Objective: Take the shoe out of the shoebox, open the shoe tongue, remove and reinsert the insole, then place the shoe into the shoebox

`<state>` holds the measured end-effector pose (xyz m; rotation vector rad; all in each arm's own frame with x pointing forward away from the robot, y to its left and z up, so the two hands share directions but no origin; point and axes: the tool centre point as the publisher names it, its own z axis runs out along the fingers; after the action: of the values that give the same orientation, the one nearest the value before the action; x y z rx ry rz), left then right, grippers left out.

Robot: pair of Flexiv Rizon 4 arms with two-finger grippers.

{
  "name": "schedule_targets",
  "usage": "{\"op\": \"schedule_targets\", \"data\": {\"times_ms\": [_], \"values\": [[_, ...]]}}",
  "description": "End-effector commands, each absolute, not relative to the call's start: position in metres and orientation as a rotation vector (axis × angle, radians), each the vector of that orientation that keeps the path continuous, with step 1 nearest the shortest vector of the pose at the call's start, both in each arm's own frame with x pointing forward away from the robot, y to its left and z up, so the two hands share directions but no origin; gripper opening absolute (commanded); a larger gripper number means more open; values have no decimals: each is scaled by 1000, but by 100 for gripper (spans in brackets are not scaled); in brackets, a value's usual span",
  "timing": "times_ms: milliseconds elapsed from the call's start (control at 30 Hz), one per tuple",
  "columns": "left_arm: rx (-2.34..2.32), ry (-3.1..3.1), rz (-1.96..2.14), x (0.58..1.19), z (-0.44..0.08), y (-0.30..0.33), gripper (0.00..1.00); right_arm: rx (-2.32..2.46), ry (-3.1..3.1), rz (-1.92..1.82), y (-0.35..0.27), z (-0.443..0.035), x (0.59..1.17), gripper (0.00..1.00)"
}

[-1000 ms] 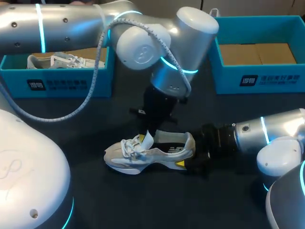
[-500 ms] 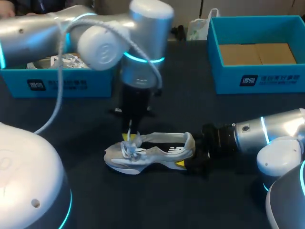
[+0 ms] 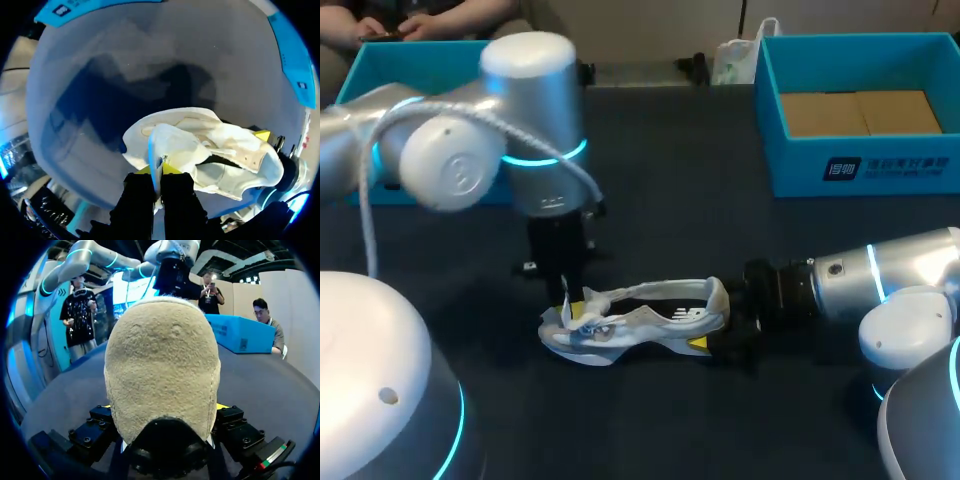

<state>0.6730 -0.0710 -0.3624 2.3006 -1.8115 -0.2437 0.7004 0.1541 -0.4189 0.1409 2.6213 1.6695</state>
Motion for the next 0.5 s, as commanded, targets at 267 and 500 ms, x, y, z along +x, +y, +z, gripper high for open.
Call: {"op": "schedule_targets", "data": {"times_ms": [267, 500], "values": [[2299, -1590, 91, 672, -376, -37, 57, 142, 2628, 1661, 155, -418, 700, 0], [2321, -1578, 155, 668, -349, -22, 74, 142, 2628, 1661, 155, -418, 700, 0]]}}
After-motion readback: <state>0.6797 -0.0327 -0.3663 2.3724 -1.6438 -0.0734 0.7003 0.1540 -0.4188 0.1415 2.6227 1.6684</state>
